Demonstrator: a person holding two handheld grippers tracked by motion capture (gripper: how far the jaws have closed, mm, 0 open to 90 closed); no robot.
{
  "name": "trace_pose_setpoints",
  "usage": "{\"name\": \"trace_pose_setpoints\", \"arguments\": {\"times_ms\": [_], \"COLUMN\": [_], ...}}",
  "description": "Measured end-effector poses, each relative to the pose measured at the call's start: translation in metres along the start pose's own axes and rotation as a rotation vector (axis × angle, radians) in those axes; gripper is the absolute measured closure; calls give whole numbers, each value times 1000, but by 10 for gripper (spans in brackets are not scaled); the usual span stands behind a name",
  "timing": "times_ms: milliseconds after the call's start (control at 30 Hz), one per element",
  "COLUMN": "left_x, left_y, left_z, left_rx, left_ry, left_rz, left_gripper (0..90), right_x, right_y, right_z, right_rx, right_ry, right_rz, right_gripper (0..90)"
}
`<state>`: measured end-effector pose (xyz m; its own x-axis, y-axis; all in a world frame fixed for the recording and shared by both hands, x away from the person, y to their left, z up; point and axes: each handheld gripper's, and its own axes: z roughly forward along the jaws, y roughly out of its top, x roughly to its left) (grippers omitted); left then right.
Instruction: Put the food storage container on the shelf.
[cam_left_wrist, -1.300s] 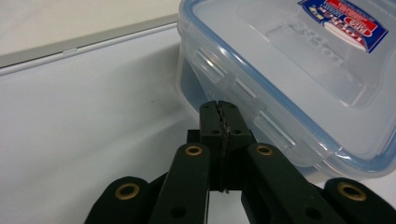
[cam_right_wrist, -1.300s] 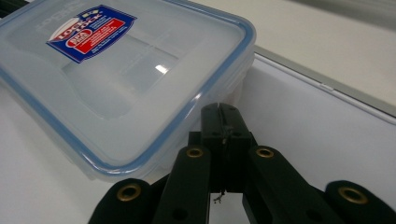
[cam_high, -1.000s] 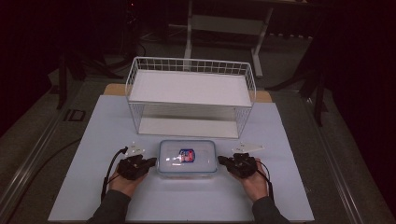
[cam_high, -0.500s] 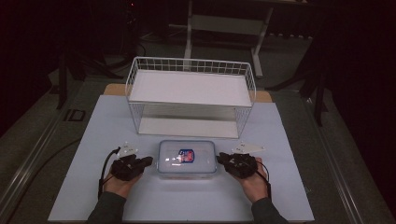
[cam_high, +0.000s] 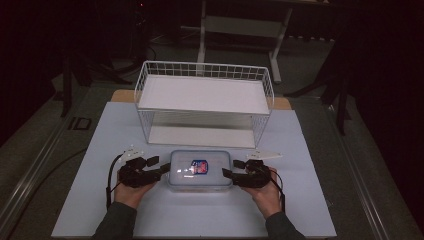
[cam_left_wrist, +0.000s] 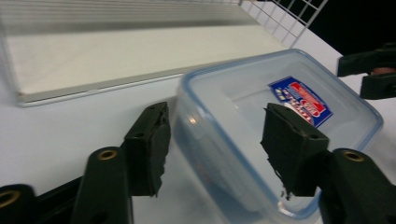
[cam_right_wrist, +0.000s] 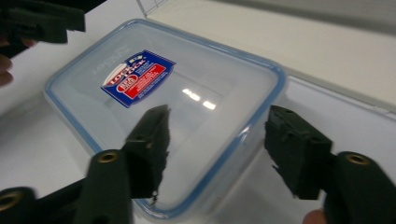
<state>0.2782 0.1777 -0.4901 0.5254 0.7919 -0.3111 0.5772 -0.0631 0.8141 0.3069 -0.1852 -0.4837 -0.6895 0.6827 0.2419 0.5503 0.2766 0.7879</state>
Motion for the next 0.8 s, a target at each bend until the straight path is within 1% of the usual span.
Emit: {"name": "trace_pose_setpoints", "arguments": {"times_ms": [33, 100, 167, 233, 300, 333, 400, 433, 467, 500, 533, 567, 633, 667, 700, 733, 767, 800], "left_x": [-1, -2, -3, -3, -5, -5, -5, -6, -6, -6, -6, -6, -5, -4, -1, 1, 1, 4], "left_y": [0, 0, 0, -1, -1, -2, -2, -3, -3, -3, -3, -4, -4, -4, -5, -6, -6, -8], "left_z": [3, 7, 12, 16, 19, 21, 22, 26, 26, 28, 28, 29, 30, 31, 32, 33, 33, 37], "left_rx": [2, 13, 26, 44, 51, 60, 68, 89, 89, 92, 92, 91, 94, 97, 101, 105, 105, 130], "left_ry": [-5, -16, -21, -37, -31, -36, -38, -28, -28, -31, -31, -37, -41, -50, -79, -98, -98, -151], "left_rz": [-6, -16, -20, -23, -19, -22, -24, -22, -22, -25, -25, -31, -38, -49, -77, -95, -95, -125], "left_gripper": [374, 330, 294, 275, 267, 255, 245, 241, 225, 207, 199, 193, 172, 170, 168, 162, 162, 156], "right_x": [0, 0, -1, -2, -2, -6, -8, -9, -9, -10, -10, -12, -13, -14, -15, -16, -16, -18], "right_y": [0, 0, 0, -1, -2, -2, -3, -4, -4, -5, -5, -7, -8, -8, -9, -9, -9, -10], "right_z": [2, 5, 8, 11, 11, 13, 14, 16, 16, 20, 20, 24, 26, 27, 28, 29, 29, 31], "right_rx": [3, 11, 23, 32, 33, 36, 41, 55, 55, 73, 73, 93, 97, 100, 101, 105, 105, 108], "right_ry": [-2, 32, 44, 43, 44, 68, 79, 88, 88, 110, 110, 122, 144, 154, 161, 172, 172, 198], "right_rz": [11, 39, 47, 51, 57, 87, 104, 119, 119, 137, 137, 153, 175, 184, 195, 207, 207, 230], "right_gripper": [303, 267, 258, 237, 229, 196, 169, 144, 144, 131, 131, 109, 109, 104, 104, 106, 106, 106]}}
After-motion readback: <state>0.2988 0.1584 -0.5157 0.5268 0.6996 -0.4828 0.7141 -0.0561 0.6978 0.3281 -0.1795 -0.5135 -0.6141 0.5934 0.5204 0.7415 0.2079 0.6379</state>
